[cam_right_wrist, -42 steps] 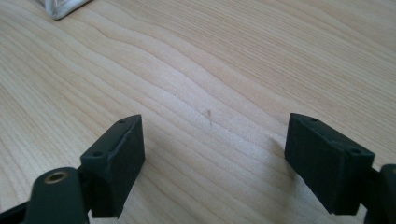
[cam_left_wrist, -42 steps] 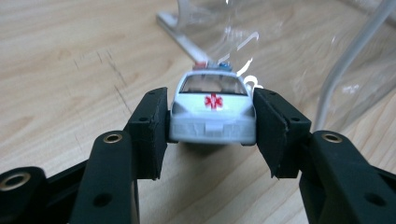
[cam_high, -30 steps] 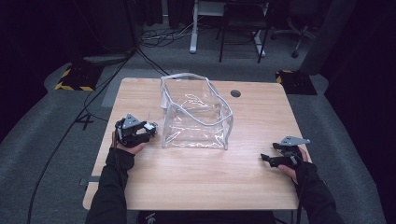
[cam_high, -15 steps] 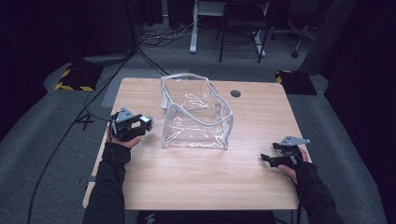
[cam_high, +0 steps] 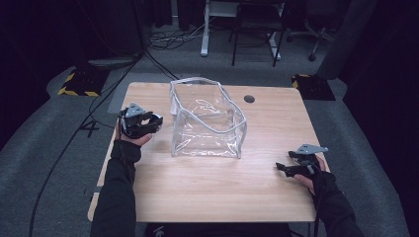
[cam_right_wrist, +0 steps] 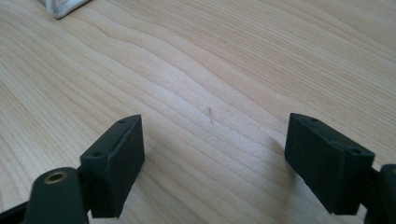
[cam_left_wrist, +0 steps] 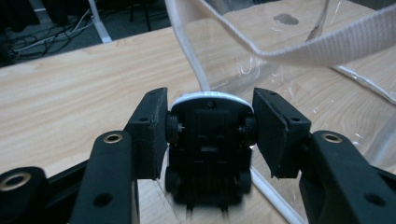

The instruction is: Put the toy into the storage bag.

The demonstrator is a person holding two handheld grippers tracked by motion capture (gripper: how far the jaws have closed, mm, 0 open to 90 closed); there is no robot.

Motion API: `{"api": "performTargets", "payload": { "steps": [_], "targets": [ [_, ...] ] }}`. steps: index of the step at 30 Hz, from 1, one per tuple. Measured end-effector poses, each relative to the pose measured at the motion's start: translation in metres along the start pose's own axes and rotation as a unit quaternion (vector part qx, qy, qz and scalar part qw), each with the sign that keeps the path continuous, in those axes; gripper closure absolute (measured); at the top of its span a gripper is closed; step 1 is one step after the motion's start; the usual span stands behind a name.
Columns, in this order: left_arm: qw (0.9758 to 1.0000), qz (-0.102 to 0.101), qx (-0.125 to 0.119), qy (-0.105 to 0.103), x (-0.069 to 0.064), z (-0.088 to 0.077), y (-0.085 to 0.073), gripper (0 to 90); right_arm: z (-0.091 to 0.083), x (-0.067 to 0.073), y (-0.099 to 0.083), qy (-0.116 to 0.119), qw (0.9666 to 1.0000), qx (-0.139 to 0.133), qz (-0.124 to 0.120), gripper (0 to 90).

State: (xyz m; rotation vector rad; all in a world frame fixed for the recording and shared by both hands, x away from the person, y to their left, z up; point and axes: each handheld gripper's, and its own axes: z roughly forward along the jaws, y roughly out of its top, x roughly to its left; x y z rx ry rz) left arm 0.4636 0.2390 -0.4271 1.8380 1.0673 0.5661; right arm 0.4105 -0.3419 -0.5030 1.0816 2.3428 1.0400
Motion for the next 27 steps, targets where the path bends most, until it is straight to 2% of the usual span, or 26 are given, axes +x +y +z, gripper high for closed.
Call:
{"api": "performTargets", "payload": {
  "steps": [15,18,21,27],
  "targets": [
    [0.9998,-0.006,-0.016,0.001,0.003,0.003,0.027,48.3,0.0,0.0,0.0,0.0,1.0,0.0,0.0,20.5],
    [0.9999,0.003,-0.015,0.004,0.003,0.002,0.034,48.3,0.0,0.0,0.0,0.0,1.0,0.0,0.0,20.4],
    [0.9998,-0.002,-0.021,0.001,0.003,0.001,0.04,48.3,0.0,0.0,0.0,0.0,1.0,0.0,0.0,20.5],
    [0.9997,0.007,-0.025,0.003,0.0,0.0,0.052,48.3,0.0,0.0,0.0,0.0,1.0,0.0,0.0,20.4]
  ]
}}
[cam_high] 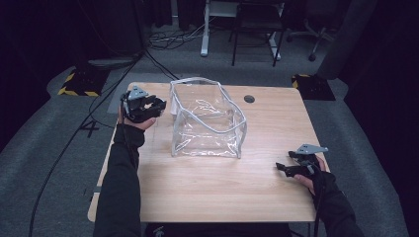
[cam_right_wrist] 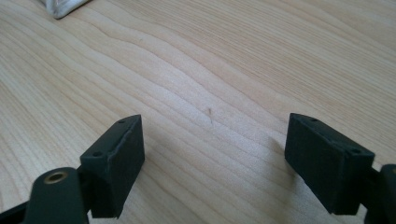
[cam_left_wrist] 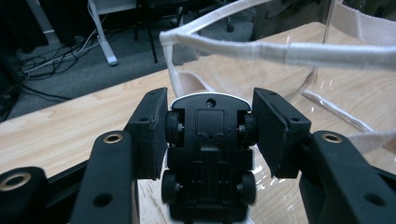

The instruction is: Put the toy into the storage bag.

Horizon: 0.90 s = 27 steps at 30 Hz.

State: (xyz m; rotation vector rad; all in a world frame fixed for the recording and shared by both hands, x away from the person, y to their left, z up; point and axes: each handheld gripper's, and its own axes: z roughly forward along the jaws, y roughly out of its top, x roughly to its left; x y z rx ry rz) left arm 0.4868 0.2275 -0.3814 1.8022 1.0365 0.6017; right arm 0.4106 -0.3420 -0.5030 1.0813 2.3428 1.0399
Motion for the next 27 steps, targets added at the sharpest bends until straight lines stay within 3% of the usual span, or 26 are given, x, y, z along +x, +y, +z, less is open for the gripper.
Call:
{"api": "performTargets", "payload": {
  "steps": [7,13,27],
  "targets": [
    [0.9999,0.002,-0.01,0.004,0.002,-0.004,0.02,48.3,0.0,0.0,0.0,0.0,1.0,0.0,0.001,20.5],
    [0.9997,0.006,-0.022,0.001,-0.006,-0.006,0.037,48.3,0.0,0.0,0.0,0.0,1.0,0.0,0.001,20.4],
    [0.9989,0.038,-0.024,-0.013,-0.021,-0.009,0.073,48.3,0.0,0.0,0.0,0.0,1.0,0.0,0.0,20.4]
  ]
}}
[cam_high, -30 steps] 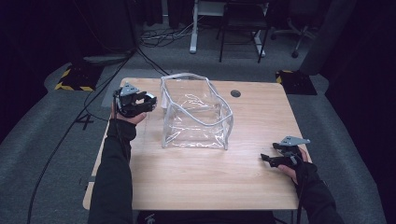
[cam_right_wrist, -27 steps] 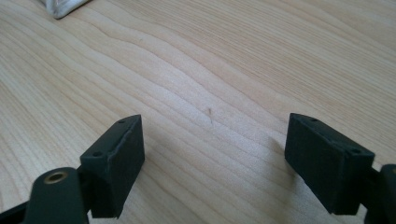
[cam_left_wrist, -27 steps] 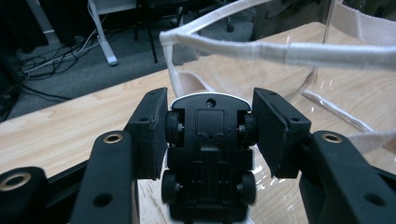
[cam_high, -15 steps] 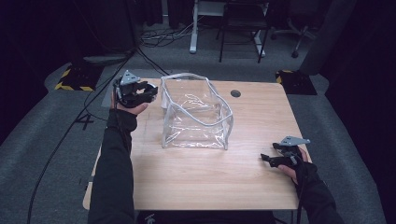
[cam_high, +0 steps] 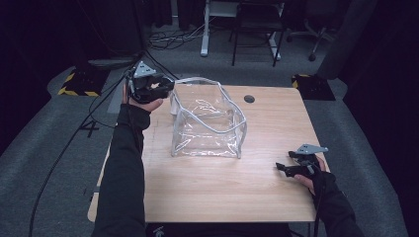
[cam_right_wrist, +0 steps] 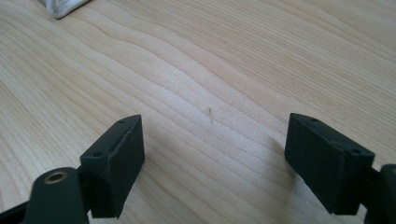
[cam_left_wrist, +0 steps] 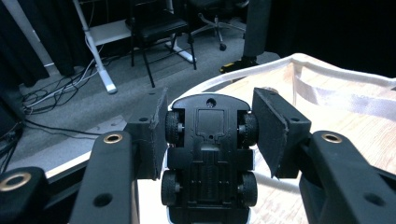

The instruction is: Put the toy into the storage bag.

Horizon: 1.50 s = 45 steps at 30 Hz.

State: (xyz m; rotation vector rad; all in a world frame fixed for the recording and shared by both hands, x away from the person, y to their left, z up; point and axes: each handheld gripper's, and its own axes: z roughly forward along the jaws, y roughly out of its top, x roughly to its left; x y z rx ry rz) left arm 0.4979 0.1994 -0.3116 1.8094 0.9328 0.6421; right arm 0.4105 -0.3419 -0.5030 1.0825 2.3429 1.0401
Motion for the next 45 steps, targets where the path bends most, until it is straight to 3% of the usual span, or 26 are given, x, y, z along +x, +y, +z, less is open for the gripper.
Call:
{"api": "performTargets", "payload": {
  "steps": [12,25,32,43,45],
  "targets": [
    [0.9998,0.013,-0.01,-0.014,-0.015,0.007,0.017,48.3,-0.001,0.0,0.0,0.002,1.0,0.0,-0.003,20.5],
    [0.998,0.045,-0.001,-0.044,-0.047,0.028,0.037,48.3,0.0,0.0,0.0,0.001,1.0,0.0,-0.003,20.4],
    [0.9963,0.051,0.027,-0.063,-0.057,0.044,0.033,48.3,-0.001,0.0,0.0,0.002,1.0,0.001,-0.003,20.4],
    [0.9942,0.052,0.065,-0.067,-0.054,0.055,0.02,48.3,-0.001,0.0,0.0,0.002,1.0,0.0,-0.003,20.4],
    [0.9923,0.061,0.082,-0.071,-0.054,0.058,0.018,48.3,0.0,0.0,0.0,0.002,1.0,0.0,-0.002,20.4]
  ]
}}
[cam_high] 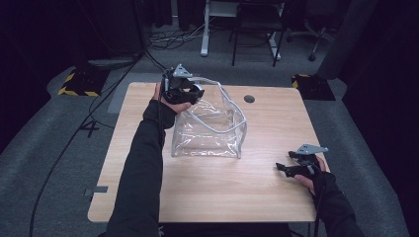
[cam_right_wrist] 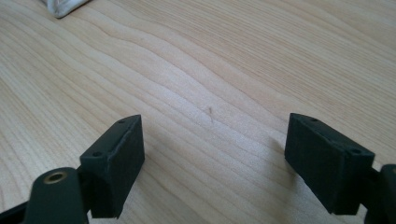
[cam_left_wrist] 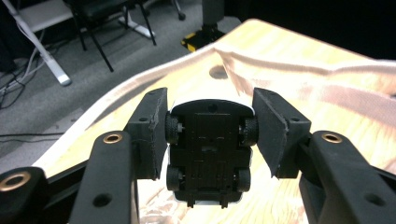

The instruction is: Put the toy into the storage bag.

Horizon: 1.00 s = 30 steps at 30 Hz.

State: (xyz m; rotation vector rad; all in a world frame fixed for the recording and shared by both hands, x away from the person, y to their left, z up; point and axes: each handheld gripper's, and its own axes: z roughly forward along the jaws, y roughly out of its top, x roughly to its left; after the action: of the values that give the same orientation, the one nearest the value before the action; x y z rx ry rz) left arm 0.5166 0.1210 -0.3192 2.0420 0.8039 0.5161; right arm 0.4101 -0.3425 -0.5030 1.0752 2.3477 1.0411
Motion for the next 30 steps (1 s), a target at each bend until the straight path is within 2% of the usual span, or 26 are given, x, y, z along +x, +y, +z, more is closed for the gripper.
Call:
{"api": "performTargets", "payload": {
  "steps": [3,6,9,11,12,16,20,21,24,27,30],
  "targets": [
    [0.9998,0.003,0.016,-0.008,-0.002,0.005,0.001,48.3,0.0,0.0,0.0,0.0,1.0,0.0,0.0,20.4],
    [0.9991,0.022,0.035,-0.011,-0.008,0.009,0.009,48.3,0.0,0.0,0.0,0.0,1.0,0.0,0.0,20.4],
    [0.9986,0.034,0.038,-0.013,-0.015,0.014,0.019,48.2,0.0,0.0,0.0,0.0,1.0,0.0,0.0,20.4],
    [0.9971,0.049,0.055,-0.021,-0.02,0.019,0.025,48.2,0.0,0.0,0.0,0.0,1.0,0.0,0.0,20.4],
    [0.9965,0.054,0.061,-0.018,-0.023,0.022,0.027,48.3,0.0,0.0,0.0,0.0,1.0,0.0,0.0,20.4],
    [0.9916,0.077,0.103,-0.015,-0.026,0.029,0.031,48.2,0.0,0.0,0.0,0.002,1.0,0.0,-0.001,20.4],
    [0.9888,0.075,0.128,-0.017,-0.025,0.03,0.03,48.2,0.0,0.0,0.0,0.002,1.0,0.0,-0.001,20.4],
    [0.9877,0.074,0.137,-0.012,-0.025,0.03,0.029,48.2,0.0,0.0,0.0,0.002,1.0,0.0,-0.001,20.4],
    [0.9833,0.078,0.164,-0.016,-0.02,0.03,0.024,48.2,0.0,0.0,0.0,0.002,1.0,0.0,-0.001,20.4],
    [0.981,0.076,0.178,-0.016,-0.019,0.032,0.019,48.2,0.0,0.0,0.0,0.002,1.0,0.0,-0.001,20.4],
    [0.977,0.086,0.194,-0.018,-0.015,0.032,0.017,48.2,0.0,0.0,0.0,0.002,1.0,0.0,-0.001,20.4]
  ]
}}
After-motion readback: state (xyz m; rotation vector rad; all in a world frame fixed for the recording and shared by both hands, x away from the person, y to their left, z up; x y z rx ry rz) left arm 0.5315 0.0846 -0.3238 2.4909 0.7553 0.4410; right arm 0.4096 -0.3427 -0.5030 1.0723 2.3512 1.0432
